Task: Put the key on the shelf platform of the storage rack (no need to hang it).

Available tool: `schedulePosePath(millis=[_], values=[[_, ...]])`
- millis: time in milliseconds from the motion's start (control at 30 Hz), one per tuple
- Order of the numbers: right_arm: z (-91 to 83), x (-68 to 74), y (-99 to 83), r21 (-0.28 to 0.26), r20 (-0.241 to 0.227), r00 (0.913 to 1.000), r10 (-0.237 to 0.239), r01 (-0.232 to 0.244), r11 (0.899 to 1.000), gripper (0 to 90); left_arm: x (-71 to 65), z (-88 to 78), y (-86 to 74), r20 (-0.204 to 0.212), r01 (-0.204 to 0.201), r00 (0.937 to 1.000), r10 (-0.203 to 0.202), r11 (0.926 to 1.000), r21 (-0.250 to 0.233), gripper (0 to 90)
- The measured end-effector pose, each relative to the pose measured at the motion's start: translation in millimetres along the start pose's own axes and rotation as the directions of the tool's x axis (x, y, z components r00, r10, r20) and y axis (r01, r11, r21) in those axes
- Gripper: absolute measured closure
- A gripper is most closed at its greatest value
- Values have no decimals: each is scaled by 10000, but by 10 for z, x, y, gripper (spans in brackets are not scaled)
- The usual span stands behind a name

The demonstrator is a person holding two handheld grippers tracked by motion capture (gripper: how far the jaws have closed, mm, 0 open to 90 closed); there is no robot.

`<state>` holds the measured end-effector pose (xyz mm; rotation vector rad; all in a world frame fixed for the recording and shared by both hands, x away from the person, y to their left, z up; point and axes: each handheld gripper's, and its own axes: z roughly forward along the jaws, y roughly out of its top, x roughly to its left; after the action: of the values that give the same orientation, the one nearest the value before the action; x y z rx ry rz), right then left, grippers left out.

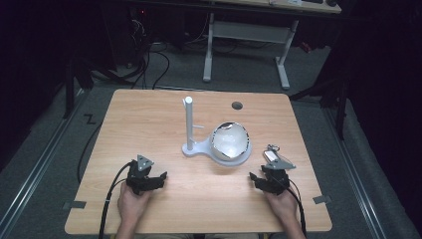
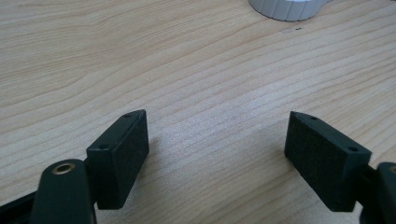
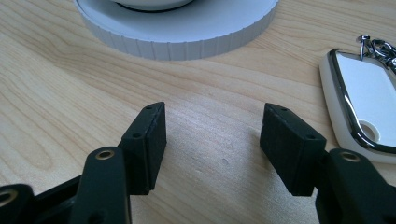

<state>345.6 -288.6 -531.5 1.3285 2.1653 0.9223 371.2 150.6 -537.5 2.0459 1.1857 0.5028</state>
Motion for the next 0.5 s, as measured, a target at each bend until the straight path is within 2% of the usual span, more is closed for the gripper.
schedulePosePath(millis=[367, 500], values=[[1, -1, 2, -3, -21, 10000, 19, -19, 10000, 425, -4, -9, -8, 8, 0, 10000, 0, 10000, -16, 232], [-7, 1, -4, 30, -116, 9999, -33, 33, 10000, 394, -5, -10, -8, 5, 7, 10000, -7, 10000, -31, 243]])
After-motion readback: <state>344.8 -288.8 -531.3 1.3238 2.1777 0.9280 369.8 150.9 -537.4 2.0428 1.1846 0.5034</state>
